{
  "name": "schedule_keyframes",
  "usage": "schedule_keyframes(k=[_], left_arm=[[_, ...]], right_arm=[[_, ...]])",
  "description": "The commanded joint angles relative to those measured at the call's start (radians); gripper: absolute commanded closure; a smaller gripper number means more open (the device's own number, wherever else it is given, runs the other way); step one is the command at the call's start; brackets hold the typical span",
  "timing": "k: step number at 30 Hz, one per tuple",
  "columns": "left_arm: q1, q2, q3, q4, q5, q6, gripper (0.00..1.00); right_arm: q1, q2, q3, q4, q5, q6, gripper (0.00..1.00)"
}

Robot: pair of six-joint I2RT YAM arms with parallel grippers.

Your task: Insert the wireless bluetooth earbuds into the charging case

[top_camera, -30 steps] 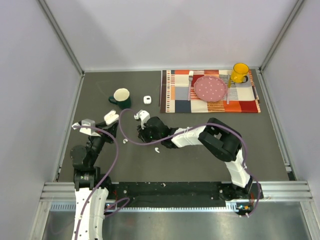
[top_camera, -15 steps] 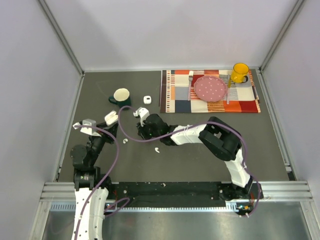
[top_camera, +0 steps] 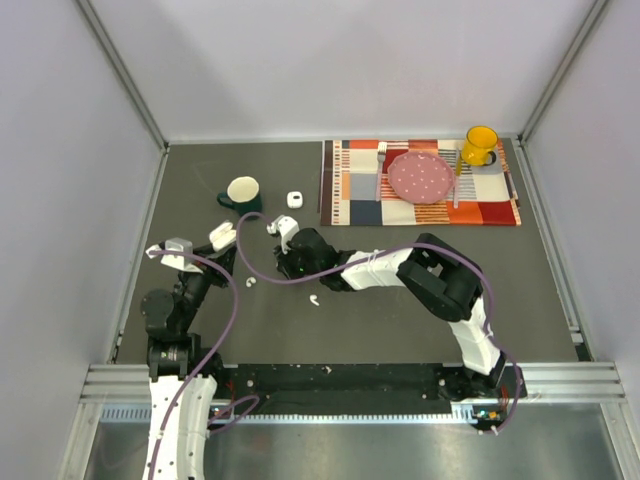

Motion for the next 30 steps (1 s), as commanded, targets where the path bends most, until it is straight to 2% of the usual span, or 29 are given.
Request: schedule_keyframes(k=[1,16,26,30], left_arm=[[-0.001,-0.007,0.046,0.026,-0.015,0.015,1.0],[-0.003,-0.01,0.044,0.018,-0.015,0.021,1.0],[-0.001,-0.007,0.046,0.014,-0.015,0.029,1.0],[-0.003,-0.007,0.047,0.012,-0.014,0.029,1.0]], right_arm=[[-0.005,0.011,0.029,-0.016,-0.005,0.009,0.77],[-0.005,0.048,0.077,-0.097,0.024,-0.036,0.7],[-0.005,0.043,0.067,-0.111,0.057,-0.08,0.71],[-0.005,0.034,0.051,-0.082,0.064,-0.086,0.75]])
